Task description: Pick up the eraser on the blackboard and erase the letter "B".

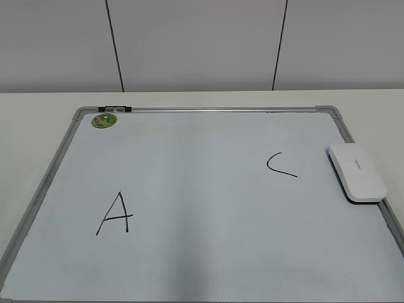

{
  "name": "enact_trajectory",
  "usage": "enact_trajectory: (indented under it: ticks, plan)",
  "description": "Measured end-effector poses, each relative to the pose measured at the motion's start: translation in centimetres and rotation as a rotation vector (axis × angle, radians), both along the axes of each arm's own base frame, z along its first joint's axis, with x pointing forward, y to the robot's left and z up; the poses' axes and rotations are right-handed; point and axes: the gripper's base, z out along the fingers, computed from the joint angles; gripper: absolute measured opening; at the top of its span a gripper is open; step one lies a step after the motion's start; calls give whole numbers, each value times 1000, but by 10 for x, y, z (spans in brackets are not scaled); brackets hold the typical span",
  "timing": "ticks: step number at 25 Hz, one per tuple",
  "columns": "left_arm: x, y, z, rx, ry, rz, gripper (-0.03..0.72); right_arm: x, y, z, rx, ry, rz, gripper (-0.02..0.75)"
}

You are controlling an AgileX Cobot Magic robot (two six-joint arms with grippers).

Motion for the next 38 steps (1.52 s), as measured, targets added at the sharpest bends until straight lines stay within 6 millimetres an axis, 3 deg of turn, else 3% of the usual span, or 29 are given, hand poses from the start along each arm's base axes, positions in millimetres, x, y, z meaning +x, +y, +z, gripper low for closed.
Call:
enact_trajectory:
  ticks: [18, 32, 38]
  plan:
    - [-2, 0, 0, -2, -12, 5, 515, 0, 0, 0, 2, -2, -1, 522]
    - [-34, 5, 3, -20, -210, 173, 514, -24, -4, 1, 24, -168, -120, 521]
    - [-37, 5, 2, -20, -227, 186, 514, -25, -4, 1, 24, -173, -121, 521]
